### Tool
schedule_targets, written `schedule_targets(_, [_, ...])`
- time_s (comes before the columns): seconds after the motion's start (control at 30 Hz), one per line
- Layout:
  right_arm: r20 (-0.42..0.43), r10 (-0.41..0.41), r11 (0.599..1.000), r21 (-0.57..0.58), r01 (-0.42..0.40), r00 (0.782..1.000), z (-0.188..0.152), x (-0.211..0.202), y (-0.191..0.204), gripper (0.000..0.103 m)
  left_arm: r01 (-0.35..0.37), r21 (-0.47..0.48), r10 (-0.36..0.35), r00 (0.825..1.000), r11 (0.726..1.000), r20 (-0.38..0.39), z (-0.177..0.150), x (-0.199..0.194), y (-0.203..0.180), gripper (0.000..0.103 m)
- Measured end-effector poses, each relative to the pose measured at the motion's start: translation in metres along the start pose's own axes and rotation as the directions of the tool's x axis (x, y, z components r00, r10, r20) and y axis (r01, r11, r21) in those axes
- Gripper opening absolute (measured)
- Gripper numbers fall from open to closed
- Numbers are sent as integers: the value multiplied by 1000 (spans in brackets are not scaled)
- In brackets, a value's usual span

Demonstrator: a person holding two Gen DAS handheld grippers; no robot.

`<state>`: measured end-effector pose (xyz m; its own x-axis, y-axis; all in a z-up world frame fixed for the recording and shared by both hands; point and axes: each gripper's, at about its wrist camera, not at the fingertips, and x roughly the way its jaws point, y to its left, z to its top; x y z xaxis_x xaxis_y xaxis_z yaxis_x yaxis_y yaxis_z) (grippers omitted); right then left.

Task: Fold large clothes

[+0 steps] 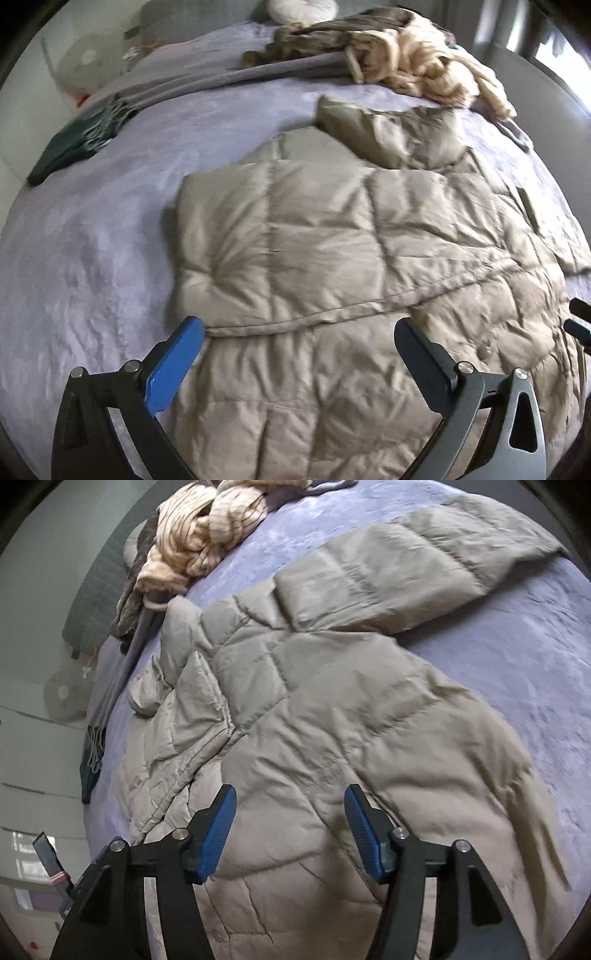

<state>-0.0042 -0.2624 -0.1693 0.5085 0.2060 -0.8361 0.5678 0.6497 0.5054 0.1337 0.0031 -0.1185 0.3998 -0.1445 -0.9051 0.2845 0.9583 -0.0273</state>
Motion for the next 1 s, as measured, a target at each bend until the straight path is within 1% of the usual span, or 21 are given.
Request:
schedule_targets(0.03, [11,6,1000,8,-7,1000,-1,-5,-4,77,4,14,-4,1000,1000,-7,1,2,-3,103])
schedule_targets(0.07, [18,12,1000,11,-13,1000,-1,-8,-7,82,10,30,-9,1000,1000,-21,1,4,-9,103])
schedule_targets(0.13, [38,24,999,22,-25,999,0,-15,-17,83,18,44,-16,999,999,-49,1,5,-22,103])
schedule_targets(0.2, [39,30,998,52,-32,999,5,-18,-32,84,33,45,-30,998,998,-54,0,2,-37,103])
schedule_targets(0.23, [39,41,996,77,-43,998,9,-18,-42,89,35,48,-32,998,998,-57,1,3,-43,103])
schedule_targets(0.27, [38,58,993,100,-62,998,13,-19,-52,90,33,51,-29,998,998,-61,1,3,-52,103])
schedule_targets(0.37, [35,111,982,151,-115,993,33,-21,-82,90,22,39,-19,997,999,-71,4,6,-82,103])
schedule_targets(0.47, [52,155,970,182,-162,987,58,-28,-113,93,27,37,-23,995,999,-95,8,13,-126,103])
schedule_targets(0.5, [60,158,967,194,-167,986,67,-31,-124,101,34,39,-30,994,999,-102,9,15,-140,103])
schedule_targets(0.53, [68,156,964,208,-167,985,77,-35,-137,103,40,43,-35,993,998,-108,11,18,-153,103])
schedule_targets(0.6, [92,156,956,237,-174,983,94,-43,-164,103,54,57,-47,992,997,-121,15,24,-185,103])
schedule_targets(0.67, [99,162,942,282,-184,982,110,-49,-192,103,63,75,-54,991,995,-125,21,29,-214,103])
schedule_targets(0.8, [157,174,898,381,-222,972,141,-61,-247,103,81,93,-70,990,992,-121,31,33,-258,103])
schedule_targets(0.87, [211,220,856,427,-292,952,156,-63,-271,103,83,97,-71,990,992,-122,34,35,-272,103])
schedule_targets(0.93, [266,269,805,466,-368,926,171,-61,-290,103,80,96,-67,989,992,-129,37,38,-283,103])
schedule_targets(1.0, [297,308,764,489,-421,904,183,-58,-300,103,76,96,-63,989,992,-132,39,40,-290,103])
